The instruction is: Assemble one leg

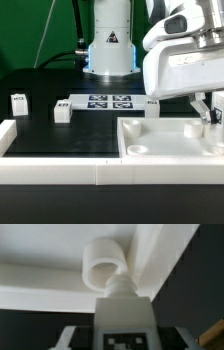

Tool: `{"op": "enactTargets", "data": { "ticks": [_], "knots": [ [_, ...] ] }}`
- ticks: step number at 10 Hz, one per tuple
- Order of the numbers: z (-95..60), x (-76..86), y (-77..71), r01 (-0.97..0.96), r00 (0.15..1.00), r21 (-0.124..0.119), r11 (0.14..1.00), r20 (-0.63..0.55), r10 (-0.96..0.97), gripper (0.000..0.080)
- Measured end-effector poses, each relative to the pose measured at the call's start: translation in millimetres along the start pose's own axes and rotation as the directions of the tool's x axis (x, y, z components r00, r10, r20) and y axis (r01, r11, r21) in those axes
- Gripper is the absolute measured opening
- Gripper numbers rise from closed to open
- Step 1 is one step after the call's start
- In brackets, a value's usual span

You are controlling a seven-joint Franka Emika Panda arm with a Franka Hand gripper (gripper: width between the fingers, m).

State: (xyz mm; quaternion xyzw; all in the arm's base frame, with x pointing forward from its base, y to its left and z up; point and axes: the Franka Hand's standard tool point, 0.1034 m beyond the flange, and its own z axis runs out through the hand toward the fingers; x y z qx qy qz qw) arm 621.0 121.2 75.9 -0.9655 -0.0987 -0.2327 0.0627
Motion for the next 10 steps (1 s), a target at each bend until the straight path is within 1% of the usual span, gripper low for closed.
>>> {"op": "enactTargets", "data": {
  "ticks": [2,3,5,10],
  "knots": [
    [-5.2,-2.8,2.7,-0.001,1.0,-0.003,1.0,0.007,0.001,0.0287],
    [-3.5,-7.9,2.3,-0.001,1.0,-0.002,1.0,0.015,0.001,0.0287],
    [2.3,-12.9,3.0,-0.004,1.0,-0.004,1.0,0.01,0.005,0.0287],
    [10.8,-19.7,6.4,-0.005,1.0,-0.004,1.0,0.022,0.006,0.0287]
  ]
}}
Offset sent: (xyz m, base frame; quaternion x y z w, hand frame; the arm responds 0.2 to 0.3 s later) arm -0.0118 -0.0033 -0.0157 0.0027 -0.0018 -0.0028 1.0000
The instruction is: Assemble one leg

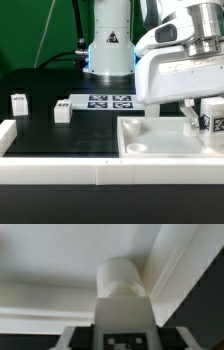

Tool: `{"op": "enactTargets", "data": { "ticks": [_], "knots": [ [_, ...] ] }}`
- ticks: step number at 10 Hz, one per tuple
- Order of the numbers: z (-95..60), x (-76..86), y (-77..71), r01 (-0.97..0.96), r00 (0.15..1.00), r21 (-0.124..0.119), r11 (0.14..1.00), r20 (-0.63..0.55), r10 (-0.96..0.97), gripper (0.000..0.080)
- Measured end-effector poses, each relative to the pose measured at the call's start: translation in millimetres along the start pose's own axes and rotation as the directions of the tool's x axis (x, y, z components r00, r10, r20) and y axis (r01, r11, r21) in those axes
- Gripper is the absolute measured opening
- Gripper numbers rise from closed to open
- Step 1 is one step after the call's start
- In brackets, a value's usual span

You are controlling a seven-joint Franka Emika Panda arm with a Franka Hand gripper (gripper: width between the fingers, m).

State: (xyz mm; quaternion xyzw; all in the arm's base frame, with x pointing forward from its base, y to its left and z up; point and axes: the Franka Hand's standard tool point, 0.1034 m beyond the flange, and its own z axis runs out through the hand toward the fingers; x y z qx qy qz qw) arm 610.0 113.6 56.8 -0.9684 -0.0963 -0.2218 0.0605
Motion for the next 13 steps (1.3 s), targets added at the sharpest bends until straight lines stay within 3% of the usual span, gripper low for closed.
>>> {"op": "enactTargets", "data": {
  "ticks": [4,5,6,7,11,13],
  "knots": [
    [2.0,3.9,1.2,0.009,0.999,-0.006,1.0,-0.035,-0.009,0.0287],
    [2.0,3.9,1.2,0.009,0.999,-0.006,1.0,-0.035,-0.009,0.0482],
    [2.0,3.9,1.2,0.009,0.999,-0.006,1.0,-0.035,-0.009,0.0594],
    [2.0,3.9,1.2,0.009,0.999,-0.006,1.0,-0.035,-0.009,0.0632],
    [1.9,3.9,1.2,0.009,0.999,-0.006,1.0,-0.035,-0.009,0.0649],
    [-12.8,13.4,0.7,0.016,0.999,-0.008,1.0,-0.037,-0.016,0.0649]
  ]
}}
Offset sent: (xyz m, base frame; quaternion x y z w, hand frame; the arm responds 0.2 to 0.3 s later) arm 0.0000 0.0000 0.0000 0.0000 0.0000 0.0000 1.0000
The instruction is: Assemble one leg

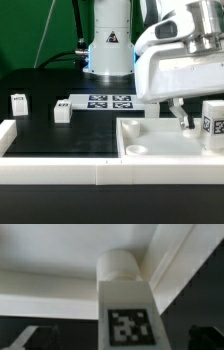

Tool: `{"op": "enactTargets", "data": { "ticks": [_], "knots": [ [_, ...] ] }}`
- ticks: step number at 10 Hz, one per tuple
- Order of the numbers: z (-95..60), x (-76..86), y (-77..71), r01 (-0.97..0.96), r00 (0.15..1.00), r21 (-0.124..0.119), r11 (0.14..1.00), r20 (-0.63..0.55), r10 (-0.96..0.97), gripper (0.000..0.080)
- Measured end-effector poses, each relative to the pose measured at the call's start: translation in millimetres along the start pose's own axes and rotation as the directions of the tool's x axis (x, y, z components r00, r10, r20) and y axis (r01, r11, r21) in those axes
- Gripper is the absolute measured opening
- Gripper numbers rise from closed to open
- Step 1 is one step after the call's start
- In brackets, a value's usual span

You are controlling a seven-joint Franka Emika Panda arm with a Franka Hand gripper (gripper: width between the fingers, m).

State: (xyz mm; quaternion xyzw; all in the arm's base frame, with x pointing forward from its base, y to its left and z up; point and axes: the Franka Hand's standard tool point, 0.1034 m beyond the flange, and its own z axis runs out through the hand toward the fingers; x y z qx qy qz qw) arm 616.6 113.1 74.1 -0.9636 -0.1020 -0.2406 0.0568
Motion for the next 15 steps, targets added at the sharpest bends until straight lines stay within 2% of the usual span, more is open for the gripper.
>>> {"op": "enactTargets", "data": {
  "ticks": [2,5,6,7,8,9,10,11,12,15],
  "knots": [
    [-12.8,8.8,5.4,0.0,1.0,-0.002,1.0,0.015,0.0,0.0649],
    [-10.1,2.7,0.5,-0.001,0.997,0.014,1.0,0.078,0.0,0.0649],
    [-10.3,-2.8,-5.8,-0.01,0.98,0.041,0.999,0.201,0.001,0.0649],
    [-10.7,5.5,-7.7,-0.048,0.97,0.04,0.998,0.241,0.037,0.0649],
    [-11.0,1.5,-11.3,-0.066,0.937,0.048,0.997,0.348,0.045,0.0649],
    [-11.9,4.8,-12.2,-0.072,0.905,0.059,0.996,0.423,0.041,0.0649],
    [-9.1,9.6,-10.9,-0.076,0.894,0.063,0.995,0.446,0.04,0.0649],
    [-11.1,4.1,-11.9,-0.08,0.854,0.074,0.994,0.519,0.03,0.0649],
    [-9.6,8.6,-11.3,-0.081,0.862,0.074,0.994,0.506,0.033,0.0649],
    [-9.3,7.1,-11.4,-0.081,0.861,0.074,0.994,0.508,0.033,0.0649]
  ]
}}
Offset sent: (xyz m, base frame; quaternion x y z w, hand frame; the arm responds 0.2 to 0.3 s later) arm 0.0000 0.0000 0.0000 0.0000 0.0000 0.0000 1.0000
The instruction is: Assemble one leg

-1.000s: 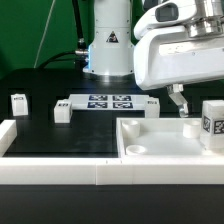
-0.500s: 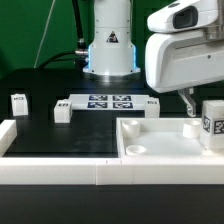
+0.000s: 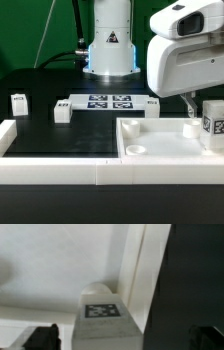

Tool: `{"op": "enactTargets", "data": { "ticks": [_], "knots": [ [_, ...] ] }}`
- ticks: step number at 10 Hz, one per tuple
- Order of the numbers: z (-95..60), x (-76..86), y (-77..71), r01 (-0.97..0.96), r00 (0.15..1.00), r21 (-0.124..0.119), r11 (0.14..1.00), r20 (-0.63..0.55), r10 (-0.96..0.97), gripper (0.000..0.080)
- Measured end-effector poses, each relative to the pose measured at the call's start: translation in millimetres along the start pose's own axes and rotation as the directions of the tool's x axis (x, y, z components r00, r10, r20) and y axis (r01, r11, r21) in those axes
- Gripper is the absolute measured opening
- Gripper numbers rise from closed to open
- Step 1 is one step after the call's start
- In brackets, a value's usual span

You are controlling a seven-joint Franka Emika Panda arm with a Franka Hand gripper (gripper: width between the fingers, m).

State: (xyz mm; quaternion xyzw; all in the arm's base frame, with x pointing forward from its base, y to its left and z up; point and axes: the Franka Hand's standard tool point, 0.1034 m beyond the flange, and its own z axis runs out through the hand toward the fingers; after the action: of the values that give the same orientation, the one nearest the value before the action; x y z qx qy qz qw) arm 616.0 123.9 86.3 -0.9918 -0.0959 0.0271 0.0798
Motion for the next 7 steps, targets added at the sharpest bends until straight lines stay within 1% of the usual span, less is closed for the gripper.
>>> {"op": "enactTargets", "data": {
  "ticks": [1,2,3,4,5,7],
  "knots": [
    [0.0,0.0,0.0,0.0,1.0,0.0,1.0,0.0,0.0,0.0649],
    [0.0,0.0,0.0,0.0,1.0,0.0,1.0,0.0,0.0,0.052],
    [0.0,0.0,0.0,0.0,1.0,0.0,1.0,0.0,0.0,0.052],
    [0.0,0.0,0.0,0.0,1.0,0.0,1.0,0.0,0.0,0.0387],
    [-0.5,0.2,0.7,-0.001,1.0,0.0,1.0,-0.001,0.001,0.0308],
    [-0.6,0.2,1.1,-0.001,1.0,0.0,1.0,-0.001,0.001,0.0308]
  ]
}}
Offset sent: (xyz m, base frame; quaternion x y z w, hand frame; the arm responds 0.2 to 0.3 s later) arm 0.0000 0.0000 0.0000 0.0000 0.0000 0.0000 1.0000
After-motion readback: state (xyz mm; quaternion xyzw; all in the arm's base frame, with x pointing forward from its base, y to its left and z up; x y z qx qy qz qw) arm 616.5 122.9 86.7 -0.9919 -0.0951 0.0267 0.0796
